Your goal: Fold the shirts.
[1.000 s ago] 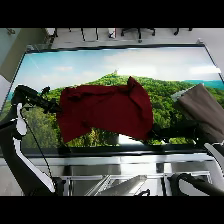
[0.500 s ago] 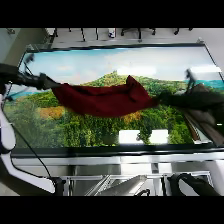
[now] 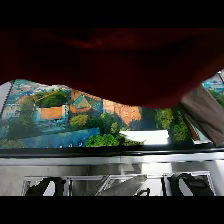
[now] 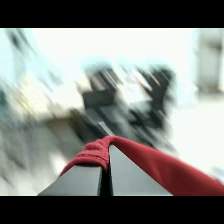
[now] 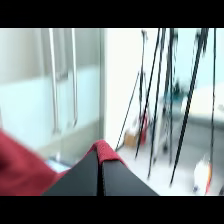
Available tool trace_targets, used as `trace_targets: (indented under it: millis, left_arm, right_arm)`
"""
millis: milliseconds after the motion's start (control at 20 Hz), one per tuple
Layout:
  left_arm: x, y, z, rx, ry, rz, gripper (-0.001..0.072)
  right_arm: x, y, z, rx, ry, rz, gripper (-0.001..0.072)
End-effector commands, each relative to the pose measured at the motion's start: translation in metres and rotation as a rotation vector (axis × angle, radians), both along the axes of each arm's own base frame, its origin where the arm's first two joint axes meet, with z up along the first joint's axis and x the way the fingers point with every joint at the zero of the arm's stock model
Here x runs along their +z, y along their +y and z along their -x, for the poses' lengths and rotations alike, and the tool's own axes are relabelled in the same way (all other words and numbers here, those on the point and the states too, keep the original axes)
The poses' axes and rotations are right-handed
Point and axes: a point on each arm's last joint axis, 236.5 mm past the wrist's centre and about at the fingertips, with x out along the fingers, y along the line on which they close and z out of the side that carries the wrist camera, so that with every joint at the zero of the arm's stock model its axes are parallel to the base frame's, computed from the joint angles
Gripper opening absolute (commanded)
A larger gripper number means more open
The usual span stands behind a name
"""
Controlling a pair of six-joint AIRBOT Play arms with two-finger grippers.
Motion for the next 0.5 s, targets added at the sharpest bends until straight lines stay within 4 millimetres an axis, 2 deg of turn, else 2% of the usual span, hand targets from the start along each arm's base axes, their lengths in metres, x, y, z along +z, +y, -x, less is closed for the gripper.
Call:
trace_targets:
  millis: [0, 100, 200, 300, 400, 450]
  left_arm:
    - [0.015, 0.031, 0.073, 0.25, -0.099, -0.033, 0.0011]
    - [-0.026, 0.032, 0.036, 0.22, 0.092, -0.055, 0.0011]
    - [-0.081, 0.025, -0.015, 0.12, 0.343, -0.061, 0.0011]
    - [-0.133, 0.019, -0.061, 0.016, 0.559, -0.05, 0.0011]
    - [-0.191, 0.013, -0.113, -0.083, 0.748, -0.007, 0.0011]
    - [-0.232, 0.008, -0.14, -0.118, 0.849, -0.004, 0.0011]
  right_arm:
    - [0.021, 0.005, 0.03, -0.006, -0.078, 0.041, 0.002]
    - [0.001, 0.006, 0.006, 0.025, 0.044, 0.014, 0.002]
    - [-0.04, 0.006, -0.034, 0.055, 0.211, 0.03, 0.0019]
    - [-0.1, 0.003, -0.085, 0.079, 0.419, 0.009, 0.0019]
    - [-0.175, -0.002, -0.132, 0.08, 0.61, -0.032, 0.0019]
    - [-0.215, -0.004, -0.153, 0.072, 0.685, -0.05, 0.0019]
